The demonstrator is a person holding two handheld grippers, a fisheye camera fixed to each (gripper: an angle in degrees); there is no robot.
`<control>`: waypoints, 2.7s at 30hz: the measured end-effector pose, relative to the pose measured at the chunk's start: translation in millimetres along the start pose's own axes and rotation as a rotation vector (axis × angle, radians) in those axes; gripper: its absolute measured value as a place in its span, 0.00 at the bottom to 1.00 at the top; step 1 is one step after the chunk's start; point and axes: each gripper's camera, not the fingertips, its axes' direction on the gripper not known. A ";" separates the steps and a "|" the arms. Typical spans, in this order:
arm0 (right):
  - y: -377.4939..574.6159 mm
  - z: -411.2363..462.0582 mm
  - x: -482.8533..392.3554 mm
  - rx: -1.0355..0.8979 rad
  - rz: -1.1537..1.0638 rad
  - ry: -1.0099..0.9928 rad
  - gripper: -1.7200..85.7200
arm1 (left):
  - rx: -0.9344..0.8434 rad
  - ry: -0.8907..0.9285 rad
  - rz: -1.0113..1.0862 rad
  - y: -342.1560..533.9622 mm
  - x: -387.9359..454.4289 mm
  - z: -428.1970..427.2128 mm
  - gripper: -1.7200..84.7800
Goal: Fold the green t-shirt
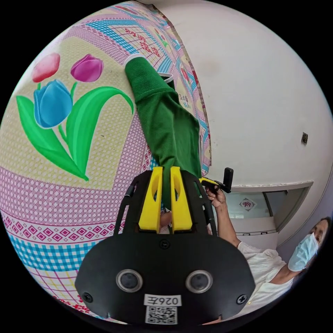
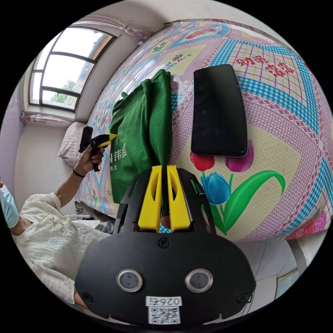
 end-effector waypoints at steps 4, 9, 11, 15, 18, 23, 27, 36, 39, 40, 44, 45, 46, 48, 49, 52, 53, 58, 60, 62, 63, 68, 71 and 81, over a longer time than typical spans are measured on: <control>10.9 -1.7 1.1 -0.004 -0.006 0.013 0.01 | 0.053 0.111 -0.014 16.6 -15.9 0.0 0.07; 16.8 -3.4 -4.0 -0.039 -0.038 0.069 0.01 | 0.062 0.135 -0.002 32.3 -22.1 4.3 0.07; 22.5 -4.1 -5.6 -0.047 -0.038 0.094 0.01 | 0.065 0.158 -0.011 40.6 -25.6 8.1 0.08; 41.2 -3.7 -3.3 -0.028 -0.019 0.087 0.02 | 0.083 0.198 -0.007 61.6 -29.5 9.6 0.08; 64.1 -7.3 -5.1 0.004 -0.018 0.094 0.06 | 0.141 0.262 0.001 90.4 -30.6 1.2 0.07; 122.5 -22.9 -34.9 0.179 -0.008 0.237 0.04 | 0.269 0.285 0.029 156.3 -20.7 -29.1 0.03; 154.5 -7.6 -76.4 0.299 -0.084 0.235 0.01 | 0.327 0.255 0.043 203.4 -15.1 -46.9 0.01; 303.3 -8.0 -145.9 0.732 0.047 0.310 0.01 | 0.528 0.050 0.128 356.0 15.9 -133.3 0.01; 379.3 -21.2 -212.5 0.938 0.014 0.327 0.01 | 0.710 -0.174 0.206 431.3 56.9 -186.3 0.01; 406.4 -20.6 -238.7 0.990 -0.007 0.310 0.01 | 0.772 -0.255 0.251 462.4 76.2 -204.3 0.01; 485.5 8.9 -334.5 1.086 -0.129 0.264 0.01 | 0.970 -0.590 0.497 580.3 161.4 -243.5 0.01; 495.3 15.7 -348.7 1.092 -0.152 0.261 0.01 | 1.009 -0.669 0.540 599.3 176.2 -243.8 0.01; 514.1 30.3 -375.8 1.109 -0.192 0.256 0.01 | 1.100 -0.833 0.614 636.8 204.0 -240.0 0.01; 540.0 52.1 -412.1 1.143 -0.266 0.203 0.01 | 1.211 -1.039 0.726 687.2 239.1 -228.6 0.01; 552.6 64.3 -433.8 1.143 -0.321 0.165 0.01 | 1.237 -1.098 0.772 714.3 257.0 -223.8 0.01; 575.1 84.3 -486.8 1.109 -0.435 0.144 0.01 | 1.282 -1.077 0.834 775.5 286.2 -219.7 0.01; 585.4 87.2 -506.9 1.127 -0.489 0.163 0.01 | 1.316 -1.055 0.851 800.2 293.9 -217.2 0.01; 634.1 86.1 -560.4 1.290 -0.685 0.121 0.04 | 1.340 -1.106 0.903 875.8 325.9 -188.5 0.01; 641.9 83.9 -564.9 1.269 -0.725 0.011 0.05 | 1.347 -1.139 0.923 895.5 336.9 -171.0 0.01; 642.5 83.4 -561.4 1.190 -0.729 -0.132 0.05 | 1.363 -1.165 0.977 918.3 350.0 -146.8 0.01; 643.2 83.9 -559.6 1.182 -0.726 -0.156 0.04 | 1.371 -1.166 0.989 923.6 353.1 -141.4 0.01; 661.6 78.6 -553.9 1.112 -0.801 -0.231 0.01 | 1.403 -1.134 1.100 952.2 382.3 -101.0 0.05; 676.6 72.5 -560.2 1.090 -0.861 -0.140 0.01 | 1.412 -1.094 1.145 957.9 393.1 -82.9 0.02; 698.9 76.7 -563.6 1.133 -0.936 -0.039 0.04 | 1.483 -0.903 1.252 990.0 404.9 -50.3 0.01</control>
